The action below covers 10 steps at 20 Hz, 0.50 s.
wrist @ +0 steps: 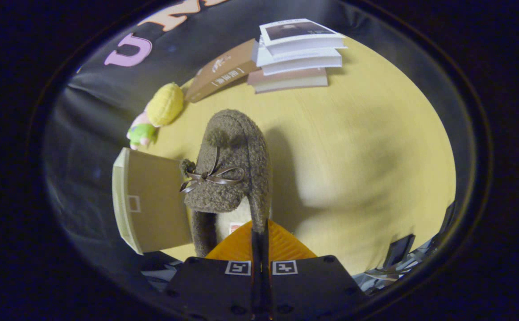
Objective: Open the storage box then place both shoes into the box .Put the left shoe in first, then the right shoe, with the right side of both shoes facing outward in a uniform manner.
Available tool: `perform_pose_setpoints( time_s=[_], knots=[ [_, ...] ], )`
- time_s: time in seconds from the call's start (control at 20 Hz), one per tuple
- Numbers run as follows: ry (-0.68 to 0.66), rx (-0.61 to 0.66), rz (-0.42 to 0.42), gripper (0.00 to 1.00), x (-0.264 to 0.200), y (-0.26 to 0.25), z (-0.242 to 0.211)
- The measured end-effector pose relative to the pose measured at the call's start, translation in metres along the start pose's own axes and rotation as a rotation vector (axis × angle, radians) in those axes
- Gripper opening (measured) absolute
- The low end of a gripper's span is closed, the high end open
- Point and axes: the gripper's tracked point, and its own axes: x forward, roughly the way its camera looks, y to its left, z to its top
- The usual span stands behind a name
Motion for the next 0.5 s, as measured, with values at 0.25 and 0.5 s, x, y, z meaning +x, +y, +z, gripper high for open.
perform_pose_setpoints(
  time_s=[0.25,0.5],
  knots=[
    [-0.061,-0.046,0.173,0.03,-0.044,0.096,0.018],
    [-0.014,-0.103,0.352,0.03,-0.059,0.204,-0.009]
  ],
)
